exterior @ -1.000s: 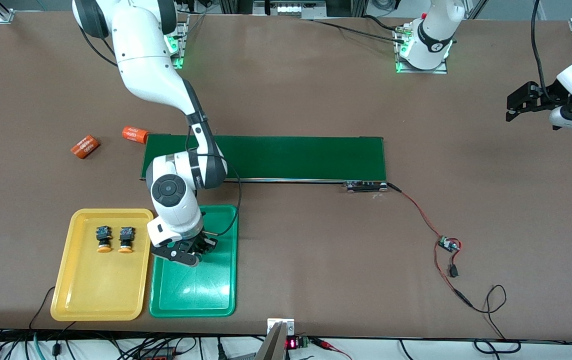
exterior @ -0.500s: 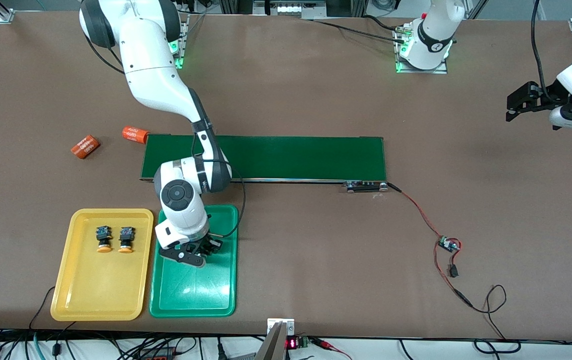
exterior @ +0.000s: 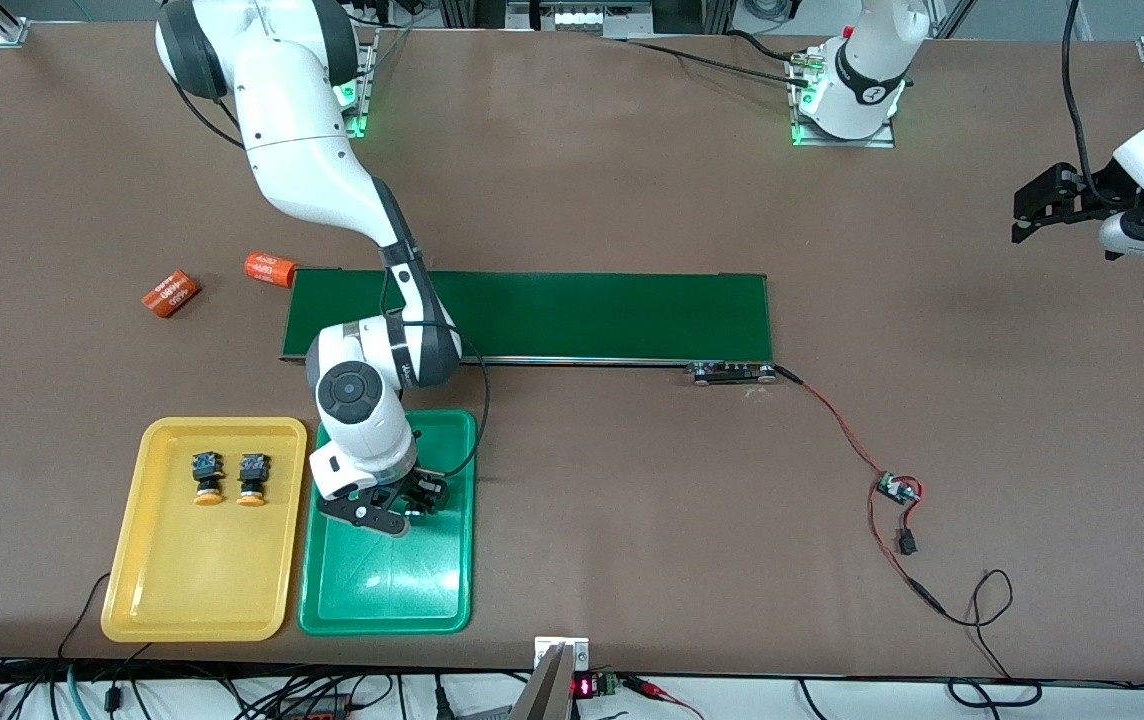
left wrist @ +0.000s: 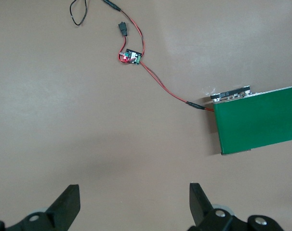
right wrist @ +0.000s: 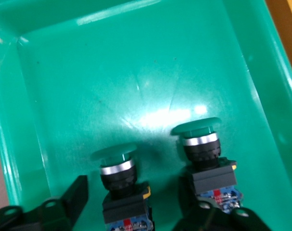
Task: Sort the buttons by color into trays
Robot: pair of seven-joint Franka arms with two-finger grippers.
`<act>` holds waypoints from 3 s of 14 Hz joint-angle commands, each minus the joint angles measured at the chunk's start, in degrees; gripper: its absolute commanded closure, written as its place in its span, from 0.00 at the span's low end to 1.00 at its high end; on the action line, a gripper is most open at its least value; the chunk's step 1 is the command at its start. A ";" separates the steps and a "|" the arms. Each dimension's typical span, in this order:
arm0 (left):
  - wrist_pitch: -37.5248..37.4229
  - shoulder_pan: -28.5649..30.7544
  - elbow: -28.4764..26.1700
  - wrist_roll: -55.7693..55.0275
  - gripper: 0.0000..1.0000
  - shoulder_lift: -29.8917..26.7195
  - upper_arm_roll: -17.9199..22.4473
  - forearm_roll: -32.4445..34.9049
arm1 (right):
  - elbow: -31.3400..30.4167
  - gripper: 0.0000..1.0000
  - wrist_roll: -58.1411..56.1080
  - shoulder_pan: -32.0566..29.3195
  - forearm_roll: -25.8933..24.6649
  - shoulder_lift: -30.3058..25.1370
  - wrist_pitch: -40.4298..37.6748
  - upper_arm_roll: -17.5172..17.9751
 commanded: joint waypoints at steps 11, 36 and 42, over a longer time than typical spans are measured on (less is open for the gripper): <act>-1.23 -0.13 1.63 -0.57 0.00 0.62 -0.18 0.42 | 1.44 0.00 -12.46 0.32 -1.12 -14.84 -24.28 -3.16; -1.23 -0.13 1.63 -0.93 0.00 0.62 -0.27 0.42 | -14.29 0.00 -35.75 -29.25 -13.70 -51.24 -50.13 9.27; -1.23 -0.13 1.63 -0.92 0.00 0.62 -0.27 0.42 | -23.47 0.00 -35.66 -27.54 -12.90 -56.66 -44.17 8.09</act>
